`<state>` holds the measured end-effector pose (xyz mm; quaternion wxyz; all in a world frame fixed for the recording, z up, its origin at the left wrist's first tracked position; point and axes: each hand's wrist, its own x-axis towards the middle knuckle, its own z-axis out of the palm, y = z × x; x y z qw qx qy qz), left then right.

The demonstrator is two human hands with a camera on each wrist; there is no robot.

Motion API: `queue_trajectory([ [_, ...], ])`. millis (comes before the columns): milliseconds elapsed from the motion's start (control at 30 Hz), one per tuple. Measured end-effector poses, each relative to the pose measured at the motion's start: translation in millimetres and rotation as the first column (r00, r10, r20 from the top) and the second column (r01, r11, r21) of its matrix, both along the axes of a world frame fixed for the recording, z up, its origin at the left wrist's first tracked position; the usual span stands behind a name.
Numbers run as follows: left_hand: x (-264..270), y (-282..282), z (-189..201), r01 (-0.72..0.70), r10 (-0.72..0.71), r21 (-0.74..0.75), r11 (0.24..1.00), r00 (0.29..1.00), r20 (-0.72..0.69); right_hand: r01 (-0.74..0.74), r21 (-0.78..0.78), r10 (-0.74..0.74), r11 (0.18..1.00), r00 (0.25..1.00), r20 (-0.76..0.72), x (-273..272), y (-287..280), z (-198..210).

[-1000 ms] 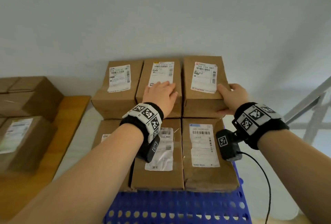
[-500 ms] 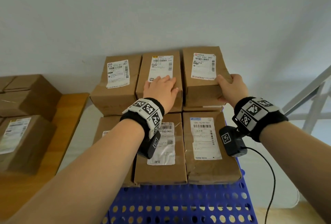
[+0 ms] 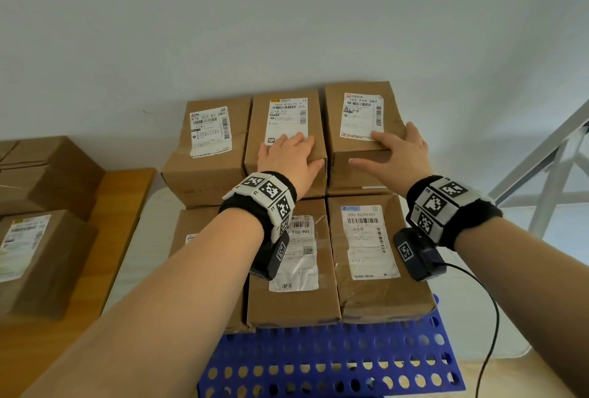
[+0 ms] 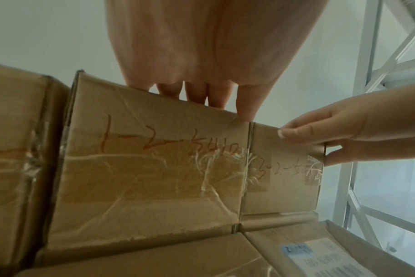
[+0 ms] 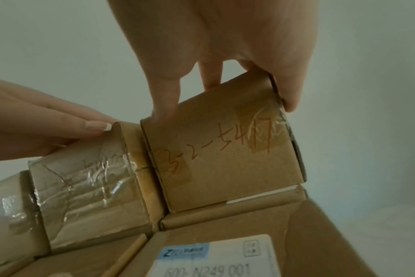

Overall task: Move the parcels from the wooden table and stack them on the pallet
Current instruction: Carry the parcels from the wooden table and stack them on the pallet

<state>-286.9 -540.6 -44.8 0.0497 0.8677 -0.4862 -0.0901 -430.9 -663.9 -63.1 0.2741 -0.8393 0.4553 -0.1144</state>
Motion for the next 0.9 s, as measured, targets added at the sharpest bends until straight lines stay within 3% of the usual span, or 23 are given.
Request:
queue_trajectory([
  [667,1.8,-2.3,-0.7,0.015,-0.015,0.009,1.0,1.0,0.015,-0.021,-0.06,0.024,0.998,0.999,0.048,-8.7,-4.3,13.8],
  [767,2.5,-2.8,-2.3,0.009,-0.009,-0.001,1.0,1.0,0.018,-0.036,-0.087,0.036,0.996,0.999,-0.009,-6.3,-1.8,17.0],
  [900,1.8,-2.5,-3.5,0.0,0.001,-0.025,1.0,1.0,0.027,-0.154,-0.253,0.101,0.955,0.972,-0.211,5.6,7.9,13.4],
])
